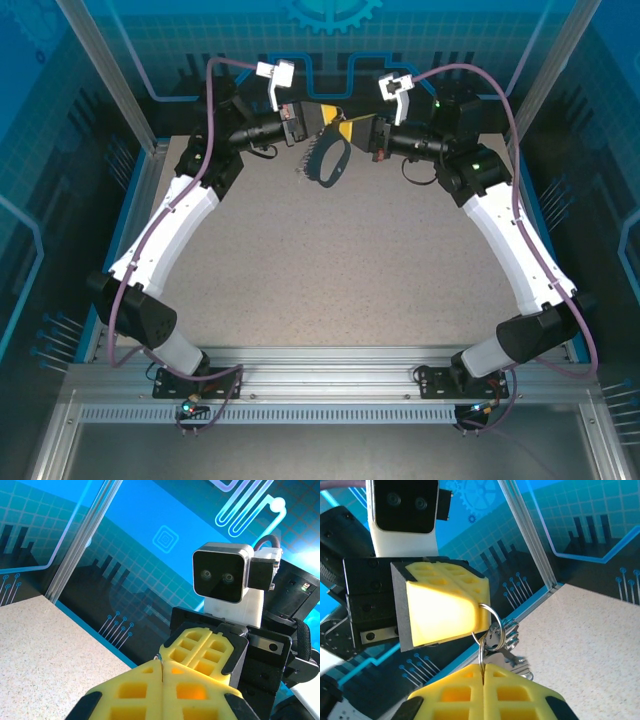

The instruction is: Put the keys on the keyring

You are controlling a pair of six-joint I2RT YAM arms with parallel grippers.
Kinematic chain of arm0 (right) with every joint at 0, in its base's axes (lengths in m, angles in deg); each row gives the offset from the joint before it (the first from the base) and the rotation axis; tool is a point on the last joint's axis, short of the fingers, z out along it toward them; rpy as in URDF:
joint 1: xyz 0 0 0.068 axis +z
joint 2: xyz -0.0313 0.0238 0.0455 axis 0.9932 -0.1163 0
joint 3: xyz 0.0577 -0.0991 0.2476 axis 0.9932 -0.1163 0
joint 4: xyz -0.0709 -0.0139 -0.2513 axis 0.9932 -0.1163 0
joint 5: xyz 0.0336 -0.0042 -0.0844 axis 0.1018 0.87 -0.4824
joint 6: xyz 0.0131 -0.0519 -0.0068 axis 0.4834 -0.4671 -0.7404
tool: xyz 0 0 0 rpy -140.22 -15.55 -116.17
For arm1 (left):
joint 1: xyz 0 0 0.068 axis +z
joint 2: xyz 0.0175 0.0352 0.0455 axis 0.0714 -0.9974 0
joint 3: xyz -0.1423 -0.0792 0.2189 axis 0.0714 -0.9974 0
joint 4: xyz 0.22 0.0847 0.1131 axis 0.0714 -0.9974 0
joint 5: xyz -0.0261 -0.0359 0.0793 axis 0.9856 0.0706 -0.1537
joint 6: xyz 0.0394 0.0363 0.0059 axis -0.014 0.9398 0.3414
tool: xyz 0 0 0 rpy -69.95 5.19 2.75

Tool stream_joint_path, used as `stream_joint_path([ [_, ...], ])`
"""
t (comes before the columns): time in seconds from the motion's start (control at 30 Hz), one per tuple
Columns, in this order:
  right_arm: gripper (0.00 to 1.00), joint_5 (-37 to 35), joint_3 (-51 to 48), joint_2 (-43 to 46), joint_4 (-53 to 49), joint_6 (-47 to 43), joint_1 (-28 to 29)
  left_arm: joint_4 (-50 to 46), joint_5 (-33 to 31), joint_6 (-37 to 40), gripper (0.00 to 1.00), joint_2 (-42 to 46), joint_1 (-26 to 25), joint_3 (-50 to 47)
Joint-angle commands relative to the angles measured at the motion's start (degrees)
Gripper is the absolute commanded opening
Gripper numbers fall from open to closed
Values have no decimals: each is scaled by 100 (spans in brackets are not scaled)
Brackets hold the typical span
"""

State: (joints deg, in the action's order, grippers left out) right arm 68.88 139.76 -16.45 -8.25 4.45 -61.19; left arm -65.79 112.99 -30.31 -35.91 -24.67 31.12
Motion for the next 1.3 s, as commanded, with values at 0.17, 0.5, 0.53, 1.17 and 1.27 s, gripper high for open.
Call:
stream_joint_path([
  [0.17, 0, 60, 160, -80, -110, -175, 268, 288, -41, -26, 0, 117, -43, 36],
  [0.5, 41, 237, 637, -197, -721, -588, 304, 284, -25, -26, 0, 104, -43, 19],
  [0.53, 46, 276, 583, -132, -663, -519, 194, 287, -17, -26, 0, 91, -43, 19],
  [1.17, 50, 179, -106, 155, 1057, 1206, -1004, 655, 201, -297, 0, 42, -43, -22],
  [1.27, 48, 220, -8, 56, 1123, 1193, -825, 700, 206, -333, 0, 43, -43, -23],
])
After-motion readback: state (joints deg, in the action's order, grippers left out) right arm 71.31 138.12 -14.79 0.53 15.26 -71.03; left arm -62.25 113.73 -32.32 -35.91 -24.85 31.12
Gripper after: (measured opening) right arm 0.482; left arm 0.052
